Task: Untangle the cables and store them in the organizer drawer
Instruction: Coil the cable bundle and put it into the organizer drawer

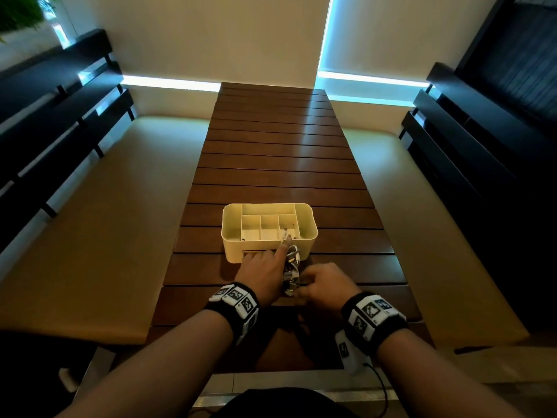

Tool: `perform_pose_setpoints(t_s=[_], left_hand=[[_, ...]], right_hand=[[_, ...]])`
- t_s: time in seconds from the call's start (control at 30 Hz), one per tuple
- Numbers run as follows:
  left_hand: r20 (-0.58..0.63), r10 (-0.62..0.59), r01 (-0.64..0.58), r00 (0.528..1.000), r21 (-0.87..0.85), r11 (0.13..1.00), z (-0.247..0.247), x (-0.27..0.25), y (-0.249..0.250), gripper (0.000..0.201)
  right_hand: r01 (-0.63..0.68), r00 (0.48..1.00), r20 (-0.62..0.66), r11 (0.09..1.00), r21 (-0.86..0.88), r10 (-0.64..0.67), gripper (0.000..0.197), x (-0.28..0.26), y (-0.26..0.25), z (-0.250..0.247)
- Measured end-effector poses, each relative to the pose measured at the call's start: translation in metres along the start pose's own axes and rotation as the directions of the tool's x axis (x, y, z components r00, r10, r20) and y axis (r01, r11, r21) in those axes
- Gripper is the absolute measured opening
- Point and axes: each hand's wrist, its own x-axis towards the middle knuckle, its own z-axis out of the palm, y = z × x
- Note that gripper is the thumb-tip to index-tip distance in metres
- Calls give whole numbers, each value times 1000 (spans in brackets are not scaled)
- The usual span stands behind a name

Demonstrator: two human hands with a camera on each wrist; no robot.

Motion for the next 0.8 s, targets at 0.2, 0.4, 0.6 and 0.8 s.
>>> perform_pose_setpoints(t_s=[0.2,0.4,0.6,0.8], left_hand=[[52,-20,26,998,-108,994,-1,5,-2,86],[173,-55,75,983,-111,991,-1,4,-4,76],[246,-71,87,967,-55,995,0,4,-6,73],[331,-58,94,942,-93,991,-7,1,-20,71]], right_hand=[[263,952,-153,964,-38,-265,84,-1,-8,-8],[222,969,-45,938,-264,-242,76,9,-4,28],[279,945,-14,823,-494,-328,60,7,-7,31],[266,948,5,783,-563,-318,53,11,-10,38]])
